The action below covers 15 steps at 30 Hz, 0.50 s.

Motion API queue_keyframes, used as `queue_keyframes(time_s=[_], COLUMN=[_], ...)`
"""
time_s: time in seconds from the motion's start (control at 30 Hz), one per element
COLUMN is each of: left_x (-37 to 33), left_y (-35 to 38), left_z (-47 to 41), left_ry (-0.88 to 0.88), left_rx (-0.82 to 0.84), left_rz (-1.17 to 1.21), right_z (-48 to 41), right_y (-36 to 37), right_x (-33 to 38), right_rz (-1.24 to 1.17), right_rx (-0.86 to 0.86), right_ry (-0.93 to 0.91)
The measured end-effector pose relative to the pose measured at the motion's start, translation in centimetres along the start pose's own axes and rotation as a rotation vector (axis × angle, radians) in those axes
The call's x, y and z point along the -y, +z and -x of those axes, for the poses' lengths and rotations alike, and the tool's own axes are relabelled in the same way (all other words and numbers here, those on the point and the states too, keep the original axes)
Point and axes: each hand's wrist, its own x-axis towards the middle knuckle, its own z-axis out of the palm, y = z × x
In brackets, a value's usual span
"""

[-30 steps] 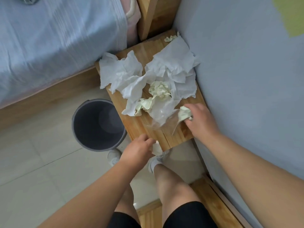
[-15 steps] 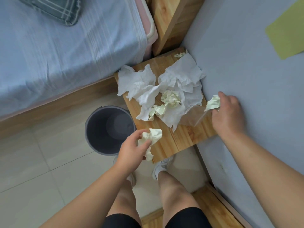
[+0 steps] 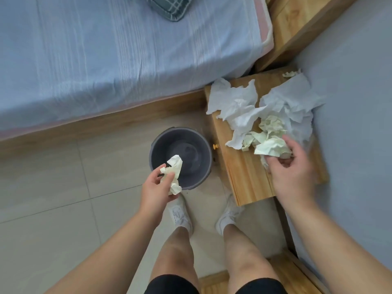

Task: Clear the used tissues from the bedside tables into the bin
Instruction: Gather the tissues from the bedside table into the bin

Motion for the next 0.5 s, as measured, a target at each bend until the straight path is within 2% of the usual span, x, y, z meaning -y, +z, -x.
queue_keyframes(time_s=[0.2,0.33,0.5], left_x=[0.9,2.2,2.4], left_y=[-1.1,-1.8,-1.7], left_z=[-3.7,-6.5,-8.5], left_ry=[-0.042,-0.038,-0.048], left_rx=[-0.045,-0.044,-0.008], left_rz=[-0.017,-0.065,-0.115], right_z=[3.7,2.5,0.2], right_y=[11.3,15.8,17.5], right_x=[-1.3,-3.6,-5.4], right_rz=[-0.048,0.013,0.026], right_rx=[0.318,0.340,0.390], right_ry=[0.132,0.178,0.234])
